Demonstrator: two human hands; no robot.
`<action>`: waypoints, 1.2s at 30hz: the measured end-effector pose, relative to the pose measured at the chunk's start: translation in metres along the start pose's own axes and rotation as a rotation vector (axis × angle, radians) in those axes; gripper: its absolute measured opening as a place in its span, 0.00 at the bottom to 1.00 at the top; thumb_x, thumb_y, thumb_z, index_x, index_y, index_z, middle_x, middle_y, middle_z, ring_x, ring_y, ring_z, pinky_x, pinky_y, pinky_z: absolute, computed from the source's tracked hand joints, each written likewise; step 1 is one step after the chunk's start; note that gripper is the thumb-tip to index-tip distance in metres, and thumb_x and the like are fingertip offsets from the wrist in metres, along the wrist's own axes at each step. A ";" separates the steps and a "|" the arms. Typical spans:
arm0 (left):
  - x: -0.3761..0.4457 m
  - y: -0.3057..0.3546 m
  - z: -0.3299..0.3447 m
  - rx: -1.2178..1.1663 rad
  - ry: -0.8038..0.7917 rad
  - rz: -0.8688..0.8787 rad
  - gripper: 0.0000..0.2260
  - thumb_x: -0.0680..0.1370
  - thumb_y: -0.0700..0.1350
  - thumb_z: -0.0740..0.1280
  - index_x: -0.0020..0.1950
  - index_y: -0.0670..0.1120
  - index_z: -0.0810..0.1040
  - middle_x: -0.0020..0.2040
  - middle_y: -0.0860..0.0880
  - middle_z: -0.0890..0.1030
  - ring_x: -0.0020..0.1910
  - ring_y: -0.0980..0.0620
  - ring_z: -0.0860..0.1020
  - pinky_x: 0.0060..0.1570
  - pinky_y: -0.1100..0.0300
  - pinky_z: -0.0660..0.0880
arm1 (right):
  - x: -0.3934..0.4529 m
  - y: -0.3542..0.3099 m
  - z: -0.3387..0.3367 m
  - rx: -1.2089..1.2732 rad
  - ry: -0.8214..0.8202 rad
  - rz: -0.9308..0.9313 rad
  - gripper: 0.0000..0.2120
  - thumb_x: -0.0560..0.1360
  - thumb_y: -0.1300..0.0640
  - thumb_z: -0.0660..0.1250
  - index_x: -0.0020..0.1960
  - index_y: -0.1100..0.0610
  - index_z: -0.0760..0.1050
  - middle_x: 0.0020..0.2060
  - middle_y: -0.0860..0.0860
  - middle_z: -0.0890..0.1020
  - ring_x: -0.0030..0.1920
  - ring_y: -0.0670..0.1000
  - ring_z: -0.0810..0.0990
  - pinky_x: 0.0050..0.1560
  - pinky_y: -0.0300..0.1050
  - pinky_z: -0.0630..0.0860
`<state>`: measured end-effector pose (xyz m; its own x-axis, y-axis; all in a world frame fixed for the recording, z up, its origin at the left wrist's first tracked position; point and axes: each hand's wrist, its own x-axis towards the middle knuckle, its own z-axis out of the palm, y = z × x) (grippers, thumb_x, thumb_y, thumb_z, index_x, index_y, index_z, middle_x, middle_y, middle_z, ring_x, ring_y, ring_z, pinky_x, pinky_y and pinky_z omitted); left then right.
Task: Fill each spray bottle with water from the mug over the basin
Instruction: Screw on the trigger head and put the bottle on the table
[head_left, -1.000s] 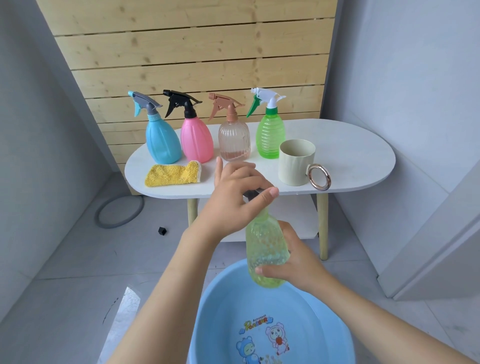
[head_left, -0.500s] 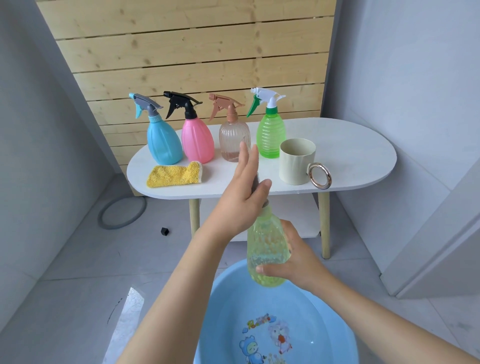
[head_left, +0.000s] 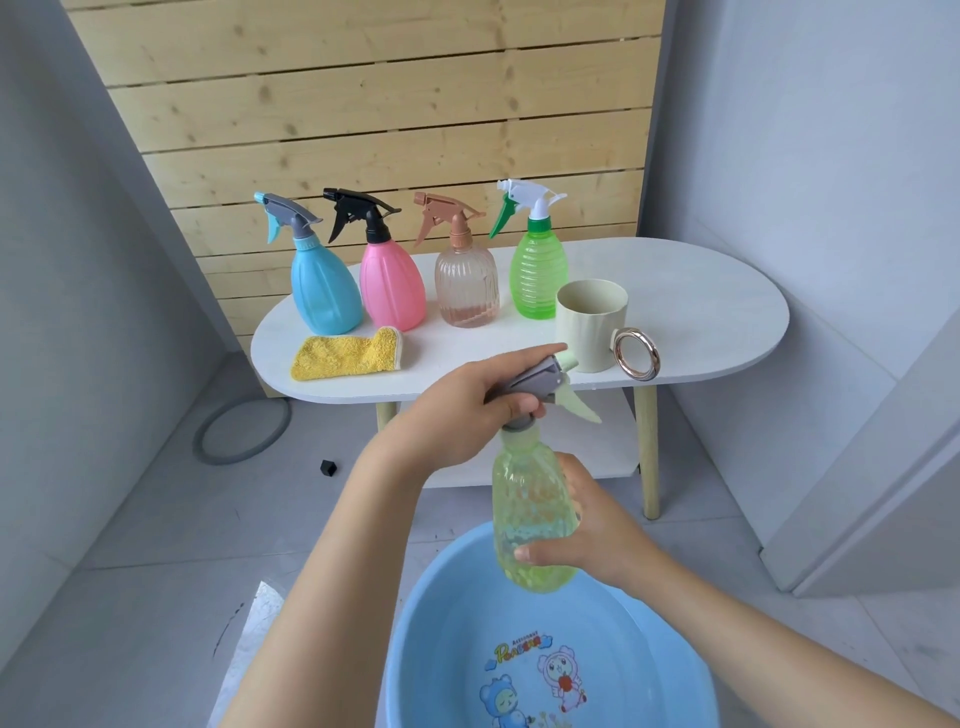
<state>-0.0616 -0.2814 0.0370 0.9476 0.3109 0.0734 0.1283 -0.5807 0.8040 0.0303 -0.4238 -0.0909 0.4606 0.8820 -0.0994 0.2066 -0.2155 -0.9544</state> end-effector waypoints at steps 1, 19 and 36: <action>-0.001 0.001 -0.001 0.000 -0.014 -0.011 0.25 0.80 0.34 0.60 0.61 0.66 0.69 0.48 0.55 0.81 0.49 0.62 0.79 0.56 0.69 0.72 | 0.000 0.001 0.000 -0.006 -0.004 0.003 0.38 0.55 0.46 0.79 0.61 0.39 0.65 0.55 0.40 0.77 0.57 0.42 0.77 0.58 0.48 0.76; -0.005 0.012 0.003 0.151 0.052 0.085 0.15 0.79 0.60 0.56 0.36 0.62 0.76 0.32 0.56 0.76 0.41 0.49 0.71 0.43 0.56 0.68 | 0.002 0.005 -0.001 -0.011 0.078 0.035 0.40 0.53 0.44 0.78 0.60 0.34 0.63 0.55 0.37 0.76 0.58 0.40 0.75 0.56 0.43 0.74; -0.009 0.008 -0.008 -0.098 0.011 0.028 0.18 0.80 0.38 0.61 0.71 0.46 0.70 0.73 0.56 0.66 0.71 0.66 0.61 0.70 0.63 0.61 | 0.006 0.003 -0.006 0.013 0.123 -0.026 0.36 0.55 0.48 0.78 0.57 0.33 0.65 0.54 0.38 0.77 0.56 0.40 0.76 0.56 0.41 0.75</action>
<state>-0.0717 -0.2833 0.0474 0.9471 0.3042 0.1028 0.0719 -0.5130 0.8553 0.0390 -0.4217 -0.0924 0.5580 0.8289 -0.0399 0.2089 -0.1869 -0.9599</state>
